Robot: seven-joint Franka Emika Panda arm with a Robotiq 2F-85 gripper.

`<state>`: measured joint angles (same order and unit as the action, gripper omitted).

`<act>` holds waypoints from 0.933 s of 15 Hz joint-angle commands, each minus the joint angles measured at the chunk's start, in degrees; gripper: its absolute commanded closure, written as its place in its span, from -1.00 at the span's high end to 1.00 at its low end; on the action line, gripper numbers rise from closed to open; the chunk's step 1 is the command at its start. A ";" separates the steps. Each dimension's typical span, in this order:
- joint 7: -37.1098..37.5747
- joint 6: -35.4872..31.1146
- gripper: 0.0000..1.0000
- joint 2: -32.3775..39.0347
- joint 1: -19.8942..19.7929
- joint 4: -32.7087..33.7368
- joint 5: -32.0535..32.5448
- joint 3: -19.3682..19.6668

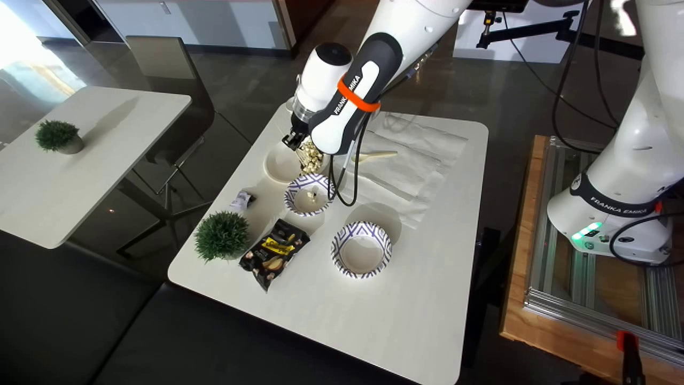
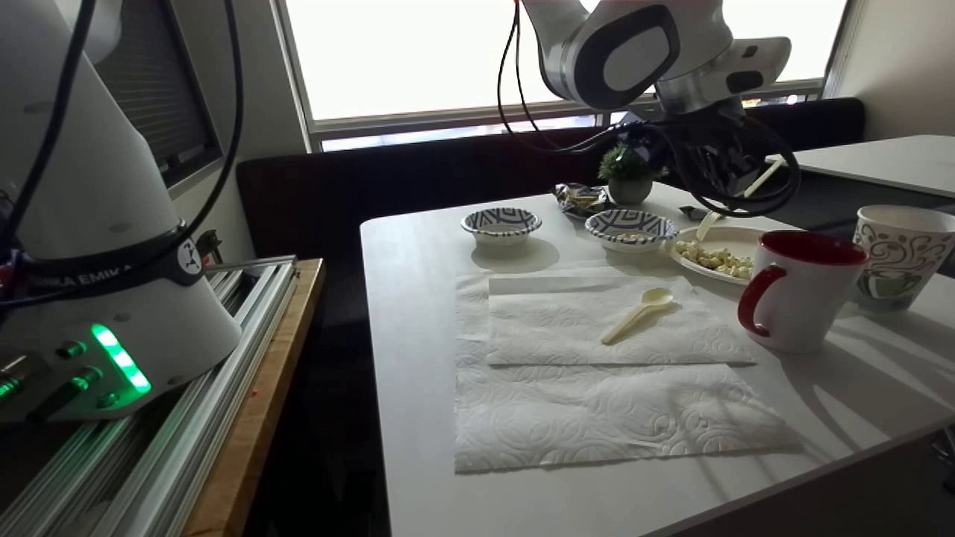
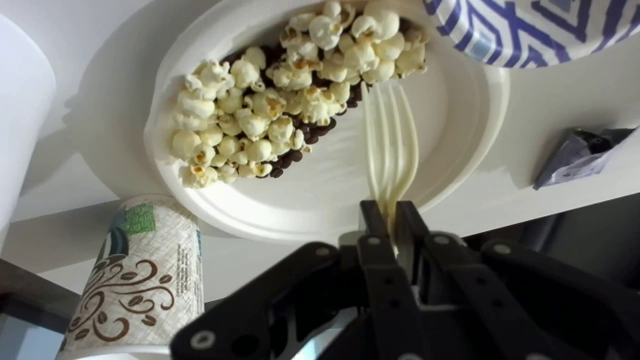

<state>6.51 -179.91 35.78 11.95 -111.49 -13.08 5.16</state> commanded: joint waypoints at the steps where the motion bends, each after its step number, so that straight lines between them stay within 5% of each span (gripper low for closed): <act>1: 2.78 -0.07 -0.94 0.85 1.32 0.57 2.22 1.57; 14: 2.82 0.59 -0.94 2.72 1.67 1.20 2.38 2.53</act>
<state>7.07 -179.86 37.37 13.19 -111.49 -13.08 6.83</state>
